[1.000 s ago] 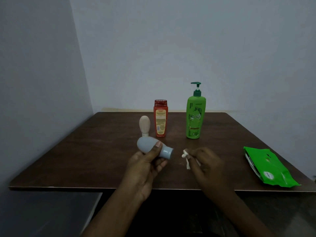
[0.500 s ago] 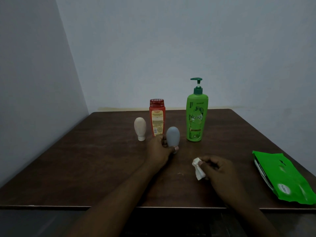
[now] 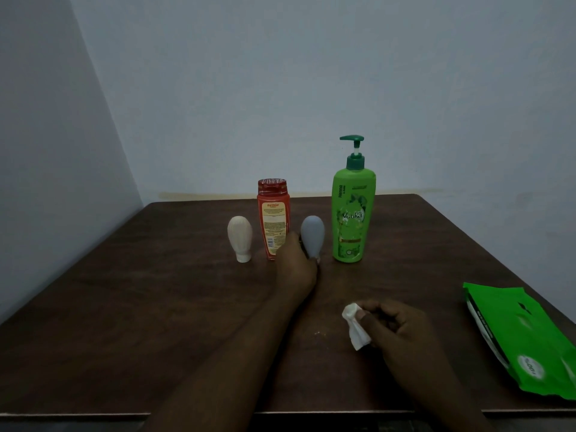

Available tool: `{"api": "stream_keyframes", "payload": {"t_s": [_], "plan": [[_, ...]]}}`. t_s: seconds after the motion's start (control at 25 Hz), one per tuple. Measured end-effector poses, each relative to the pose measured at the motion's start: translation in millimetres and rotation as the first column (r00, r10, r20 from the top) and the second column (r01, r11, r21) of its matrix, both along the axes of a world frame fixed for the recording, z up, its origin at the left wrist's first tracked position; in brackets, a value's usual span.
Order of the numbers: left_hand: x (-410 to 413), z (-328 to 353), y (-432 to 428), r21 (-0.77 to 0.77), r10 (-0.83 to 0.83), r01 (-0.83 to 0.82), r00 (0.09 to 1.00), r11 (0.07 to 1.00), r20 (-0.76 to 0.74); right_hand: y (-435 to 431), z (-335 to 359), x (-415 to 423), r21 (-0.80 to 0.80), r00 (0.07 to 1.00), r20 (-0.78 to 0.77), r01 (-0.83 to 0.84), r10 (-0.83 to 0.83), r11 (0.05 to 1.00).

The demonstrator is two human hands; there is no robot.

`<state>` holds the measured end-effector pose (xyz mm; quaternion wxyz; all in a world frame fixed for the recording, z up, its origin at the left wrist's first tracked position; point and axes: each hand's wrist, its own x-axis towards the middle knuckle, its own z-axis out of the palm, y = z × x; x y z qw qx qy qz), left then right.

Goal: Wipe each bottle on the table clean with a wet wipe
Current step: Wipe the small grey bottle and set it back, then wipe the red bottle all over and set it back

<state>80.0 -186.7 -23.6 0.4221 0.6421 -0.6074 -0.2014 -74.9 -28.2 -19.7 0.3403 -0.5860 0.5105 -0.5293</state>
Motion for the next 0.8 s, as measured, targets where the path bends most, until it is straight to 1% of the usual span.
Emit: {"api": "stream_keyframes", "payload": {"t_s": [0.36,0.64,0.8], "plan": [[-4.2,-3.9,-6.4,-0.010,0.056,-0.056,0.998,0.998,0.008,0.5,-0.7,-1.7,0.000,1.000,0.006,0.004,-0.004,1.000],[-5.4,-3.8,-3.8,-0.017,0.050,-0.050,0.999,0.999,0.013,2.4,1.6,-0.4,-0.008,1.000,0.010,0.003,-0.003,1.000],[-2.4,-3.5,-0.2,-0.010,0.028,-0.028,1.000,1.000,-0.003,1.5,1.8,-1.6,0.015,1.000,0.026,-0.013,0.013,1.000]]}}
